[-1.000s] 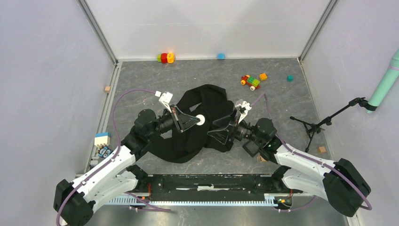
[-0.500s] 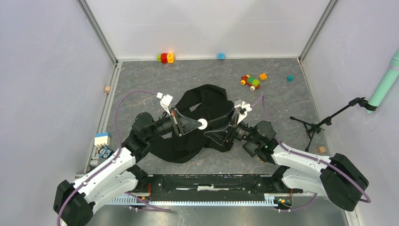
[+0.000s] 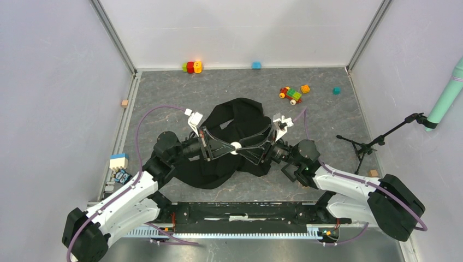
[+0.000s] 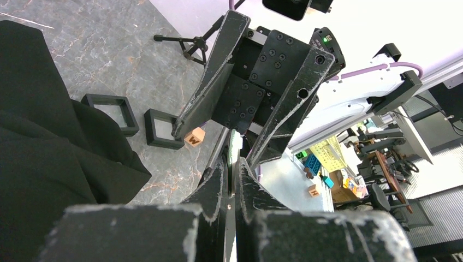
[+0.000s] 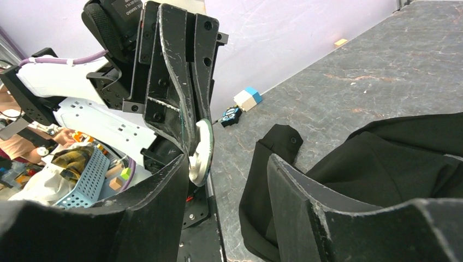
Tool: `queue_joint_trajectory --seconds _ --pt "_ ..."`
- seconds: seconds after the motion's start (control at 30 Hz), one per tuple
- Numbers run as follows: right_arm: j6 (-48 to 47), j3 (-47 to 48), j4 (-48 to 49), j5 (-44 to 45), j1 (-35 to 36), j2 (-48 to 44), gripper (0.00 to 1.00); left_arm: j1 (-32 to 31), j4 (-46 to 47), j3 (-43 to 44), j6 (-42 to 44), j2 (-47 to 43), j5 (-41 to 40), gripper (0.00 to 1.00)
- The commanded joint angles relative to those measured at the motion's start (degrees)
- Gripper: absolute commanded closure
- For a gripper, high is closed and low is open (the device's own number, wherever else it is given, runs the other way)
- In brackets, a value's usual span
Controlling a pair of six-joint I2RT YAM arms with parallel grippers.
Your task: Remove the brooch from the garment
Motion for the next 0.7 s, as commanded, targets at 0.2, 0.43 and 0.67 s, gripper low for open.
queue_joint_trajectory --seconds 0.2,0.43,0.67 --pt "1.88 2.58 4.01 -0.28 0.20 0.97 0.50 0.20 2.99 0.53 0.89 -0.79 4.11 0.98" --pt "2.38 3.77 0.57 0.57 0.22 1.54 0.61 0.13 4.81 -0.21 2.27 -2.13 4.62 0.98" --pt "2.24 5.29 -2.51 -0.15 0.23 2.94 0.70 0.15 5.31 -0.05 2.60 -2.43 5.32 0.98"
